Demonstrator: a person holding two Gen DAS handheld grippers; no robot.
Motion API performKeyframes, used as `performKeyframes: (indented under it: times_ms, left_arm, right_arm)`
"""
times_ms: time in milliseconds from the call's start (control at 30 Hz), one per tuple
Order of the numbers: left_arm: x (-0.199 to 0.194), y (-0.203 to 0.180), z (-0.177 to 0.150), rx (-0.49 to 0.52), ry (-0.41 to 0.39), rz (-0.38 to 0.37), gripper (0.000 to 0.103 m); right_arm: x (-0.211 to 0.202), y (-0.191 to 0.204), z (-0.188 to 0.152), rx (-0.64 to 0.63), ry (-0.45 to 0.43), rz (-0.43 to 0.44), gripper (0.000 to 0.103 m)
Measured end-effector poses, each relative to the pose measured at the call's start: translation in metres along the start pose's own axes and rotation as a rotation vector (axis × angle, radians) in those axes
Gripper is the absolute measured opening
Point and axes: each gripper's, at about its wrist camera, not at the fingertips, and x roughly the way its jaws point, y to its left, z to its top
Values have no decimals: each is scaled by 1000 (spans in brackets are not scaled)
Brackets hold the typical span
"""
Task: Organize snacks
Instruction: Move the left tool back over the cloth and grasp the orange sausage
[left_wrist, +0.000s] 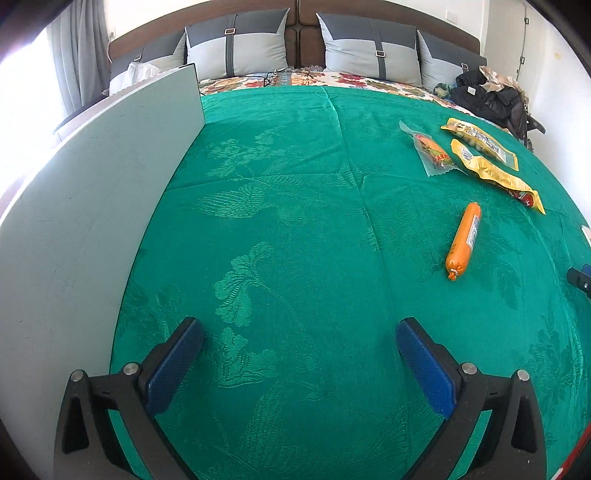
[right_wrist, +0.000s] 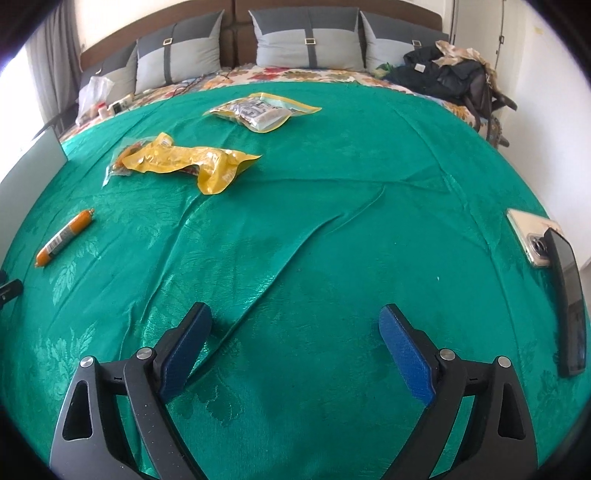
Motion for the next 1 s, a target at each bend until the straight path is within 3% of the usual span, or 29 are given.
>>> performKeyframes:
  times_ms: [333,400,500,567,667,800,867,933,967,1000]
  left_arm:
    - [1,-1,1,11,17,-16,103]
    - [-3,1,4,-14,44,-86,102]
    - [-17,0,13,-98,37,-283,101]
    - [-22,-21,27,-33,37,-309,101]
    - [-20,-66,48,166,49,-270,98]
    - [11,-110,65,316,125,-211,82]
    - [29,-120,68,311,165,-190,71]
    - [33,-123,70,281,142,-191,61]
    - [33,-123,72,264,133,-179,48]
    - [31,-122,74,243,127,-173,28]
  right_arm:
    - [0,1,1,-1,2,0,97]
    - [0,1,1,-1,2,0,97]
    - [0,1,1,-1,2,0,97]
    - [0,1,1,0,2,0,97]
    - [0,1,1,-1,2,0,98]
    - [0,1,2,-1,2,0,98]
    - [0,1,2,-1,2,0,98]
    - [0,1,2,-1,3,0,98]
    - [0,1,2,-1,2,0,98]
    - [0,1,2,-1,2,0,98]
